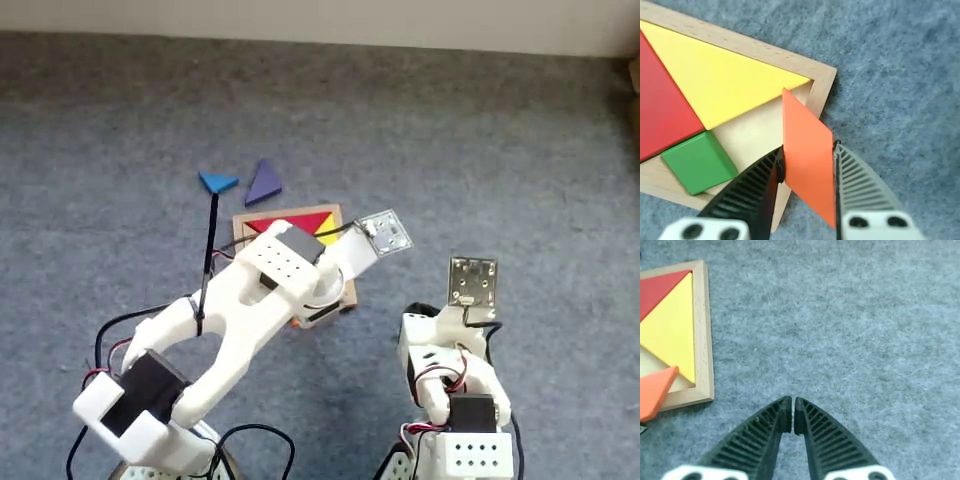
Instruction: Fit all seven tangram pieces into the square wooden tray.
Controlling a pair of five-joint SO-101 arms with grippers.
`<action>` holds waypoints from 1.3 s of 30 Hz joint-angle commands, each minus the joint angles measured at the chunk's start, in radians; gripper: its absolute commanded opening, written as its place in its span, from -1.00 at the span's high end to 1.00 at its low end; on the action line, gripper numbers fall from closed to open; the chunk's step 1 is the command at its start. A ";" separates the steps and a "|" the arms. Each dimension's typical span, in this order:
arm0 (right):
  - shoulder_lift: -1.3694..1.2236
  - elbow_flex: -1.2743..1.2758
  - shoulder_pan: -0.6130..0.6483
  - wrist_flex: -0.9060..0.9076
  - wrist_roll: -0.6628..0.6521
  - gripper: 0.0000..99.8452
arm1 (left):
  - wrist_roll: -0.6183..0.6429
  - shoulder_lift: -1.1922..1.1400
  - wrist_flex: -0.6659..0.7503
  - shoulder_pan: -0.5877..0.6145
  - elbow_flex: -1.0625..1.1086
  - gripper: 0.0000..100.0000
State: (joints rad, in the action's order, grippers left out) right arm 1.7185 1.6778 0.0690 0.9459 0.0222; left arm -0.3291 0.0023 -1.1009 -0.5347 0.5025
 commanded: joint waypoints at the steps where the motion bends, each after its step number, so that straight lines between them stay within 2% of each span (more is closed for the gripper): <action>1: 0.019 0.114 -0.013 -0.002 0.005 0.93 | 0.011 0.039 0.003 0.001 -0.015 0.69; 8: 0.019 0.114 -0.013 -0.002 0.005 0.93 | 0.114 0.130 0.003 0.005 -0.004 0.51; 13: 0.019 0.114 -0.013 -0.002 0.005 0.93 | 0.109 0.200 -0.020 -0.005 0.013 0.58; 19: 0.019 0.114 -0.013 -0.002 0.005 0.93 | 0.112 0.209 -0.012 -0.085 0.142 0.64; 24: 0.019 0.114 -0.013 -0.002 0.005 0.93 | 0.115 0.208 0.133 -0.094 0.263 0.64; 31: 0.019 0.114 -0.013 -0.002 0.005 0.93 | 0.117 0.196 0.233 -0.091 0.344 0.54; 39: 0.019 0.114 -0.013 -0.002 0.005 0.93 | 0.117 0.048 0.193 -0.097 0.223 0.74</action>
State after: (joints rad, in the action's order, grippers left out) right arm 1.7185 1.6778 0.0690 0.9459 0.0222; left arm -0.2186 0.1005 -0.8861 -0.6176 0.8017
